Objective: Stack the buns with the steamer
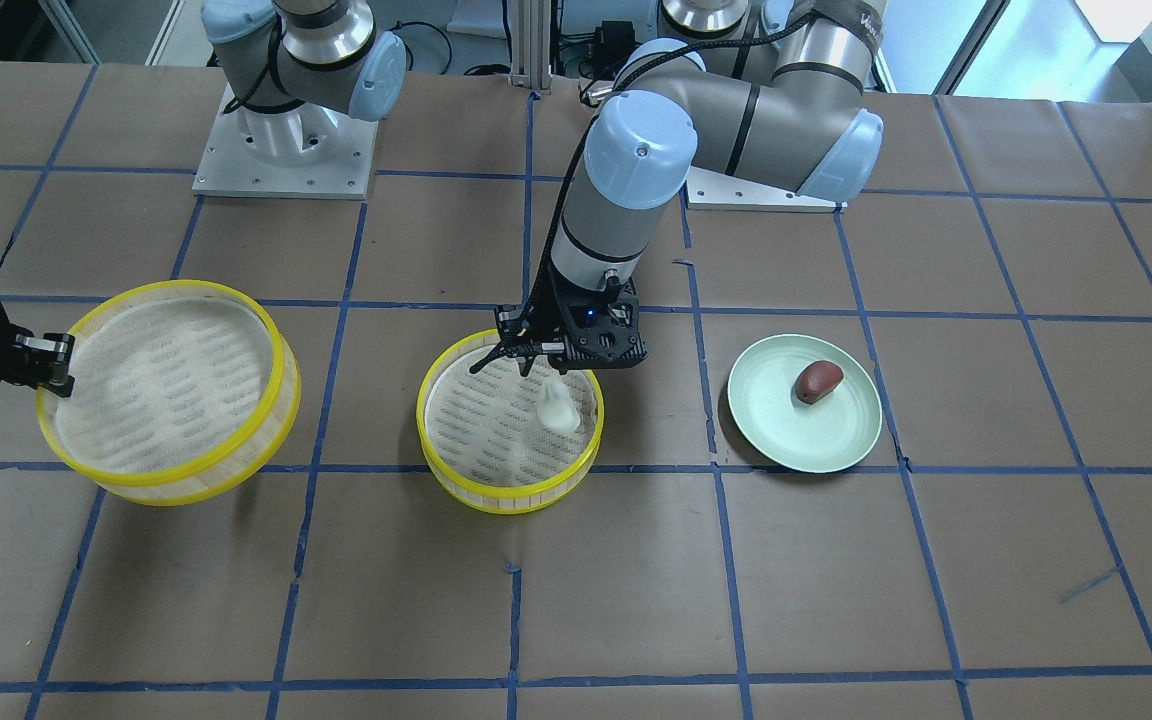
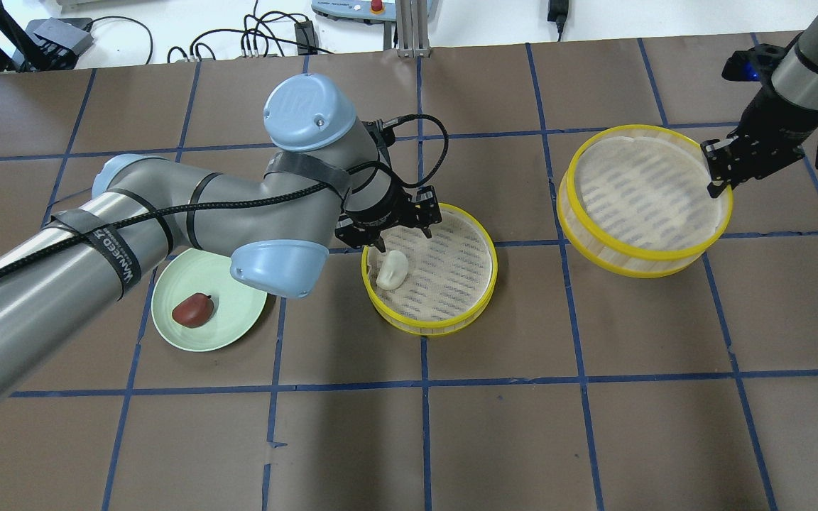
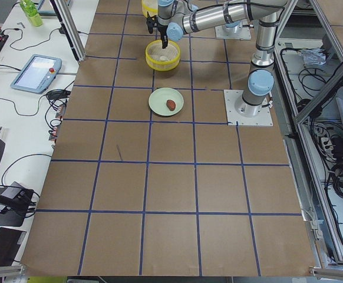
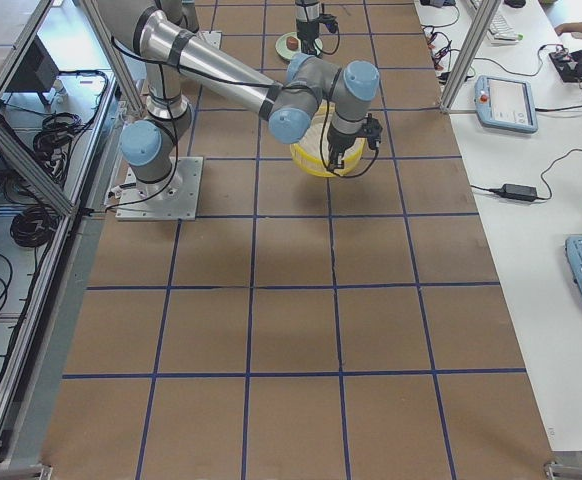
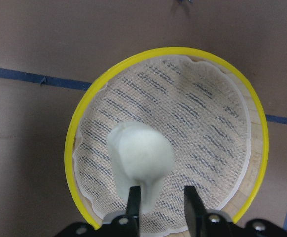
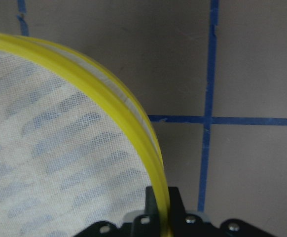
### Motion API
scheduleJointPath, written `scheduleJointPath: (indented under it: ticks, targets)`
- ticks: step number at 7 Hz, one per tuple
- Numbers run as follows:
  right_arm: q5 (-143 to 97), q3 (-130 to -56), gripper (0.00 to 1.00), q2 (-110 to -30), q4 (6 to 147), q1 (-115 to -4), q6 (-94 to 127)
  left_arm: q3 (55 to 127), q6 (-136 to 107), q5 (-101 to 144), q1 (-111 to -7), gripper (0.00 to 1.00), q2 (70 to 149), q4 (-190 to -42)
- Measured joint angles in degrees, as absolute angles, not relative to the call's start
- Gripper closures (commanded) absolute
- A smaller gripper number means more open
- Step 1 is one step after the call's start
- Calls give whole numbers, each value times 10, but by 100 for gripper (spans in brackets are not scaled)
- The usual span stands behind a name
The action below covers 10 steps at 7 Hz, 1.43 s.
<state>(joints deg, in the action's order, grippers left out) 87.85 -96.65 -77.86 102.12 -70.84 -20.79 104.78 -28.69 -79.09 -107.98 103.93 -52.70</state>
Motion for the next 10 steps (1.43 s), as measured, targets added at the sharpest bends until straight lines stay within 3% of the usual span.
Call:
scheduleJointPath:
  ticks: [2, 5, 10]
  targets:
    - [869, -971, 92, -775, 1037, -792, -126, 1060, -181, -854, -1060, 9, 1031, -516]
    - [876, -972, 92, -755, 1078, -923, 31, 1123, 109, -918, -913, 8, 982, -514]
    - [879, -1016, 92, -740, 1143, -1002, 100, 1219, 256, -920, -769, 12, 965, -516]
